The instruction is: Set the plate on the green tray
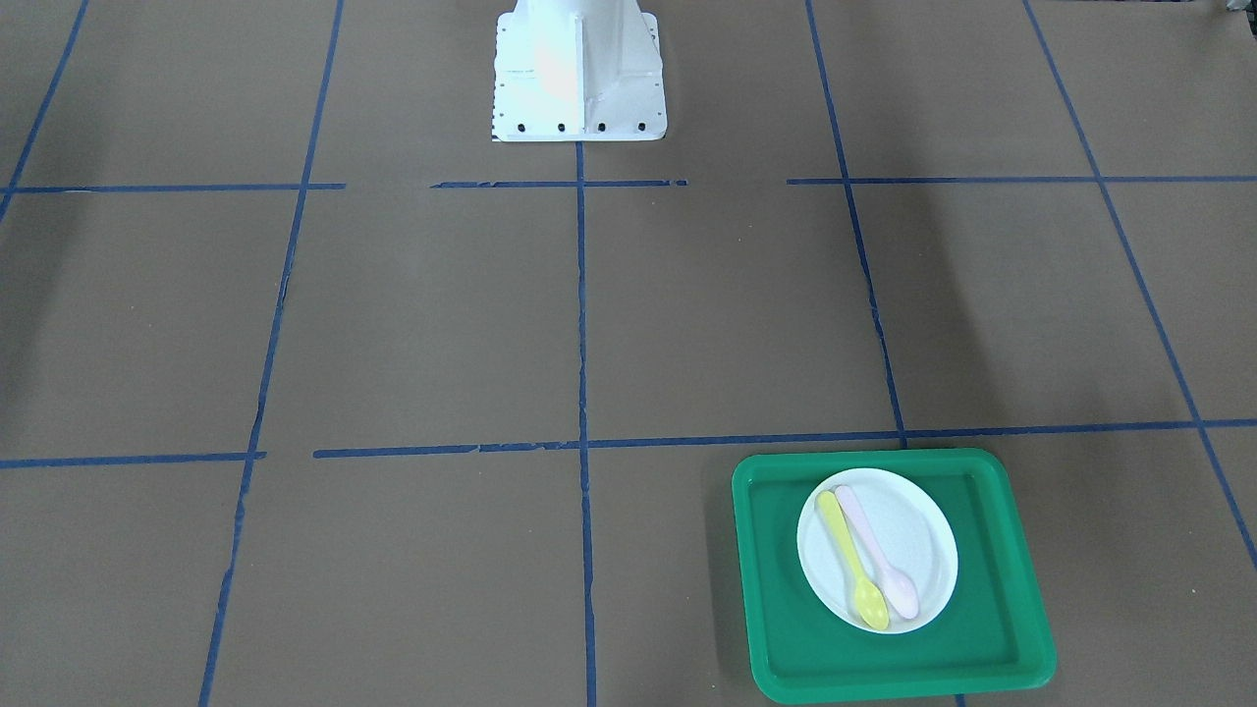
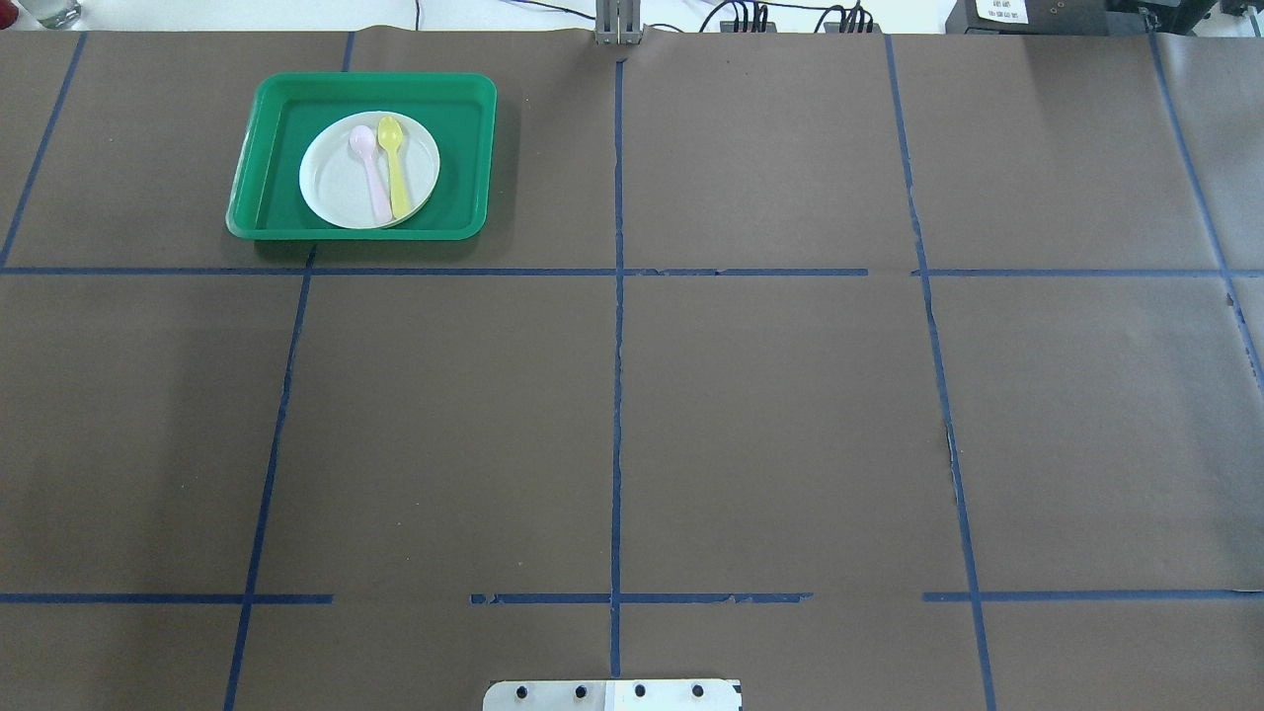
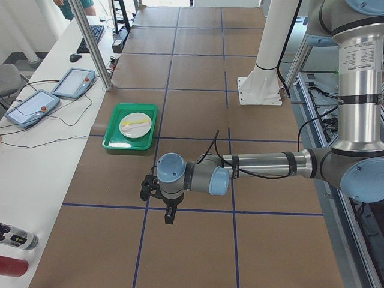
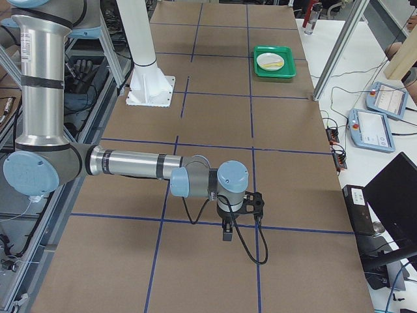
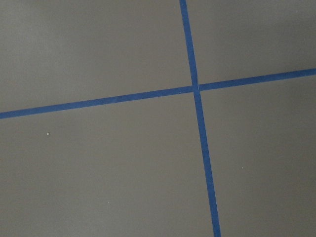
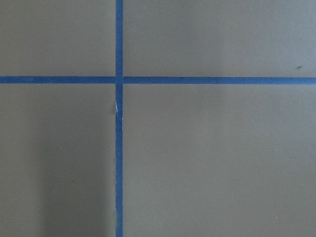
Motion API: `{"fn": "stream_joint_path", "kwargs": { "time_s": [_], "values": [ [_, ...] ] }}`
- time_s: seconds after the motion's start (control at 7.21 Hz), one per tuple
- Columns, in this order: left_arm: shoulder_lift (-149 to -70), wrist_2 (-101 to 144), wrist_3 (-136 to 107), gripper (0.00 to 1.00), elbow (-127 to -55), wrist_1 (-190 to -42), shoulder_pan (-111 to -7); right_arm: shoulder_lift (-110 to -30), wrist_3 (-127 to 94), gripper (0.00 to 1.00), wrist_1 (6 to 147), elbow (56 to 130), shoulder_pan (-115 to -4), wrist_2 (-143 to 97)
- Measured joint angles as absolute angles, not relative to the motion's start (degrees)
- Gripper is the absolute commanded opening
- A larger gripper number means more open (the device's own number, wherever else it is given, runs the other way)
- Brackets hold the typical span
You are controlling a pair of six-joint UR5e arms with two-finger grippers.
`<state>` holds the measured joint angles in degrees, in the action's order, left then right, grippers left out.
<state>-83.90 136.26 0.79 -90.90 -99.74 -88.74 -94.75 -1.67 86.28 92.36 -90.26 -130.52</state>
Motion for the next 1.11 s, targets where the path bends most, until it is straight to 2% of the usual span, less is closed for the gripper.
{"fn": "stream_joint_path", "kwargs": {
  "time_s": [0.42,1.11],
  "values": [
    [-84.3,138.7,0.7,1.00,-93.5,-93.0,-88.8,-94.7,-1.7,1.00,86.3,92.4,-90.3,-130.5],
    [-83.9,135.4,3.8,1.00,-96.4,-92.3,-92.4,-94.7,-1.7,1.00,86.3,92.4,-90.3,-130.5]
  ]
}}
